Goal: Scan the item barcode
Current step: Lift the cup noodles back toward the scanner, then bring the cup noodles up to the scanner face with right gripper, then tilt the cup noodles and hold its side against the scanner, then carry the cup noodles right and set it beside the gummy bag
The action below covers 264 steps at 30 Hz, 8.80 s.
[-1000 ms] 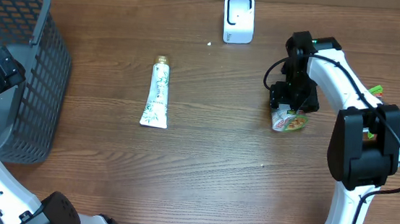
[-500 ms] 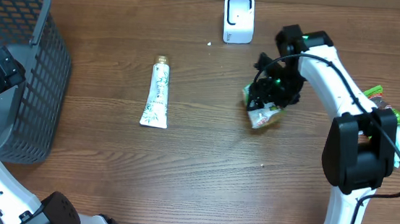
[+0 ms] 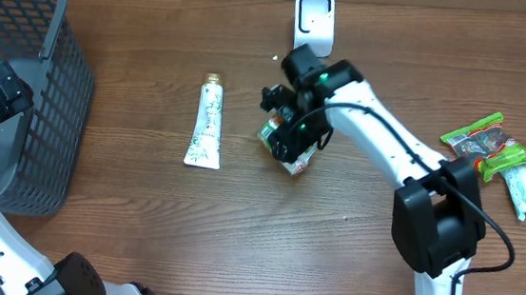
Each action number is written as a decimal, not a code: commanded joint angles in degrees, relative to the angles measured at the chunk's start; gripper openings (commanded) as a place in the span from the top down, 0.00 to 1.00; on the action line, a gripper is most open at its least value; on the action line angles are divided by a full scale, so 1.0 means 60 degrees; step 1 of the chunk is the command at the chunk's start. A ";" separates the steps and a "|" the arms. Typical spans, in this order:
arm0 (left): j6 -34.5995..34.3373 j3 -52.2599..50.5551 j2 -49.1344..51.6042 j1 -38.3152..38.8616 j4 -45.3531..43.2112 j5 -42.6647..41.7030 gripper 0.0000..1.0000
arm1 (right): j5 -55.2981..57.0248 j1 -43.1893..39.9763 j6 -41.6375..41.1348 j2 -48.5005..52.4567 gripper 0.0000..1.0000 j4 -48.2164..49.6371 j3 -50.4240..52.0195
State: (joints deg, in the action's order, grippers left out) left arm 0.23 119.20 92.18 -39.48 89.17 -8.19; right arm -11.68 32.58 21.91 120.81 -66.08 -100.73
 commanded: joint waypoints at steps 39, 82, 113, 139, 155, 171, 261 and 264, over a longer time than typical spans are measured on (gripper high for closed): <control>0.0153 0.0018 -0.0004 -0.0015 -0.0007 -0.0044 0.00 | 0.0007 -0.0641 -0.0933 -0.0273 0.10 -0.0004 0.1275; 0.0149 0.0018 -0.0004 -0.0015 -0.0004 -0.0044 0.00 | -0.5508 -0.1144 0.1683 -0.1268 0.24 -0.3195 -0.2364; 0.0149 0.0018 -0.0004 -0.0015 -0.0004 -0.0044 0.00 | -0.2098 -0.1643 0.1271 -0.2073 0.37 -0.1734 -0.2943; 0.0149 0.0018 -0.0004 -0.0015 -0.0007 -0.0044 0.00 | 0.6135 -0.1592 0.4226 0.0517 0.46 0.5235 -0.2936; 0.0153 0.0018 -0.0004 -0.0015 -0.0004 -0.0044 0.00 | 0.7005 -0.1574 0.6943 0.1916 0.46 0.7533 -0.2907; 0.0153 0.0018 -0.0004 -0.0015 -0.0004 -0.0044 0.00 | 0.7162 -0.1574 0.8218 0.2310 0.48 0.7694 -0.2856; 0.0153 0.0018 -0.0004 -0.0015 -0.0007 -0.0044 0.00 | 0.2091 -0.6444 -0.3876 0.2473 0.06 -0.2765 -0.4717; 0.0149 0.0018 -0.0004 -0.0015 -0.0004 -0.0044 0.01 | 0.2466 -0.6717 -0.3774 0.2473 0.00 -0.3253 -0.4725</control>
State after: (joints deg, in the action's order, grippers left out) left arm 0.21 119.20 92.18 -39.48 89.19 -8.19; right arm 0.01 -6.20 0.19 138.23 -84.60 -129.25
